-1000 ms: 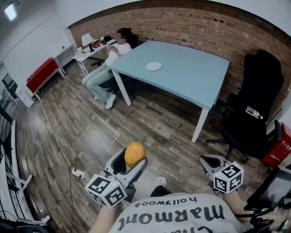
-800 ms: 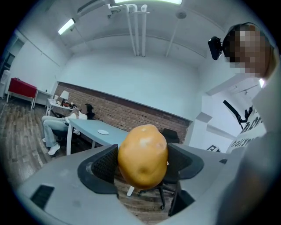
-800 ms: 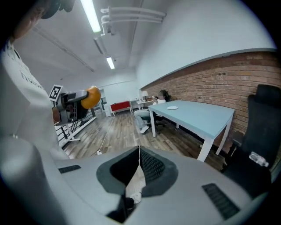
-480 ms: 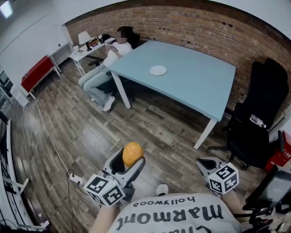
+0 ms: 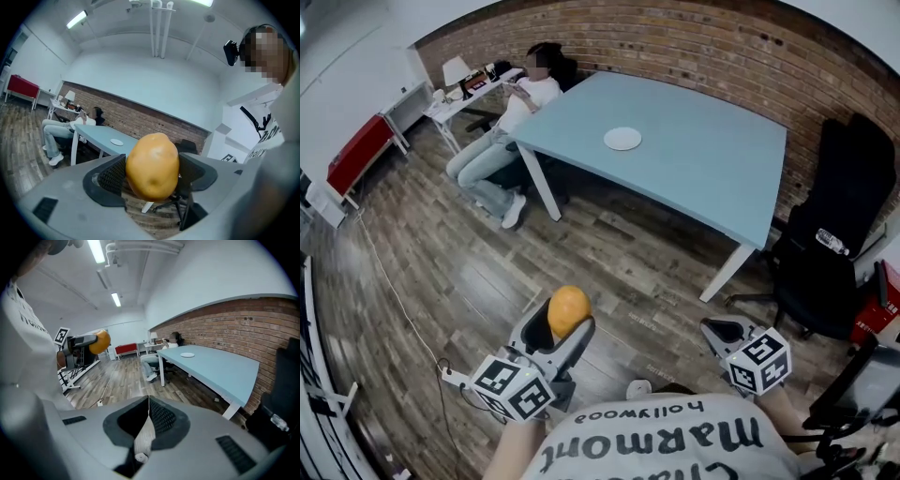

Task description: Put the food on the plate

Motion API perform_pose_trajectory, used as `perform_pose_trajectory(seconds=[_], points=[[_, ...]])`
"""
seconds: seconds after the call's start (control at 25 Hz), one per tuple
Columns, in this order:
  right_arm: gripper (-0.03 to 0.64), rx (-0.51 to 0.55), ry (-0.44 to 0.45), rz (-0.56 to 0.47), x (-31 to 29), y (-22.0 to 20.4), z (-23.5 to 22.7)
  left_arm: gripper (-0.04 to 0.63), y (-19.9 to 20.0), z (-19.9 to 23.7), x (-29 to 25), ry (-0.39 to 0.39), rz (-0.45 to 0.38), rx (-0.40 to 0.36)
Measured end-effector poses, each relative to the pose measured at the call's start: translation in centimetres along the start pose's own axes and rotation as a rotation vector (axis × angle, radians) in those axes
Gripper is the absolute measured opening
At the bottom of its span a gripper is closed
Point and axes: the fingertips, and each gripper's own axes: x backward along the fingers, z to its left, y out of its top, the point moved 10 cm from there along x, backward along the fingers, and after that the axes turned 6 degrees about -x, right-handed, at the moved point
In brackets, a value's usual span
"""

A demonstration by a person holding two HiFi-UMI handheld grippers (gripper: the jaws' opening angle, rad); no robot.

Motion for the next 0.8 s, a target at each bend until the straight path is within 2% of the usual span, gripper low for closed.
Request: perform_pose_trajectory(seconds=[0.2,0.36,0.48,0.6,0.8], points=[[0.009,-0.042,-0.007,0.008,-0.8,0.7,-1.1,0.35,0.5,0.5,-1.6,-0.021,-0.003,-0.027],[0.009,0.013,0.028,-0.004,-2.6,2.5,-0.4,0.35,0.8,1.2,-2.1,-0.024,-0.003,-0.027],[0.009,0.041,0.014,-0.012,-3.3,3.3,-0.8,0.35,0.6,2.2,-2.6,-0.019,-0.001,-0.019],[0.009,0.008,0.0,-0.007,-3.1,3.0,-1.5,0.35,0.6,2.6,-3.4,-0.021,0.002,0.001],[0.009,-0.035,-0.022,0.005,-3.0,2.8,-2.8,0.35,1.0,2.3,-5.2,-0.049,0.012,-0.031]])
